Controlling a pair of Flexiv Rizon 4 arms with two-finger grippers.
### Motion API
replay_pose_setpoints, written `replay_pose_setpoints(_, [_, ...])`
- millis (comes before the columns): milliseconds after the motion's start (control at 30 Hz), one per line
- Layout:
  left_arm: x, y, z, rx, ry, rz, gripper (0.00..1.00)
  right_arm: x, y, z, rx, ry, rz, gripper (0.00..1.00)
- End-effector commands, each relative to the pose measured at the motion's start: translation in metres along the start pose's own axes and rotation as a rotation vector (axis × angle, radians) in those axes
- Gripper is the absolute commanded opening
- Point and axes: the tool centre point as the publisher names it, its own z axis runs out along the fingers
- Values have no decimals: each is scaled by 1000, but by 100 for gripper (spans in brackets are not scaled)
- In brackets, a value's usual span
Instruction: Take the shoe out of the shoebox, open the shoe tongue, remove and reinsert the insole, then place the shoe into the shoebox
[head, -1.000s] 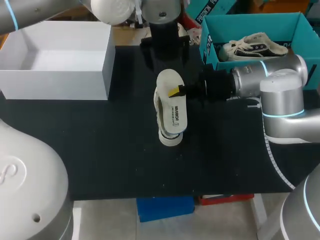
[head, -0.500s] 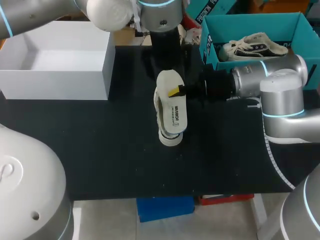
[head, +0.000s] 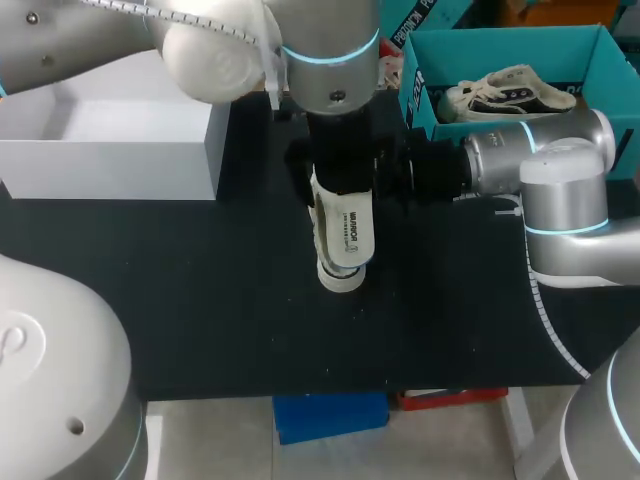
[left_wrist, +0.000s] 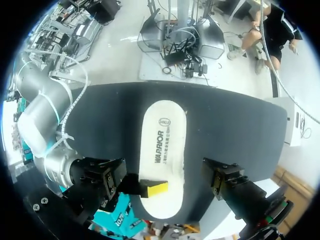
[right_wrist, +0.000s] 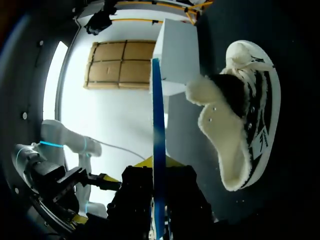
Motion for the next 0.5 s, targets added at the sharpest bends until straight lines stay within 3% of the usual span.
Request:
replay_pose_setpoints(33, [13,-15,4,-34,-48,-7,100,0,0,0,1,-1,1,0])
replay_pose_setpoints(167, [24,-21,3,-25,-159,-19,100,0,0,0,1,-1,1,0])
replay_pose_setpoints(333, [47,-18,7,21,-439,-32,100,0,0,0,1,-1,1,0])
replay_pose_setpoints(400, [57,-16,11,5,-526,-30,100,0,0,0,1,-1,1,0])
replay_pose_setpoints(500, [63,-15,14,-3,-555,-29,100,0,0,0,1,-1,1,0])
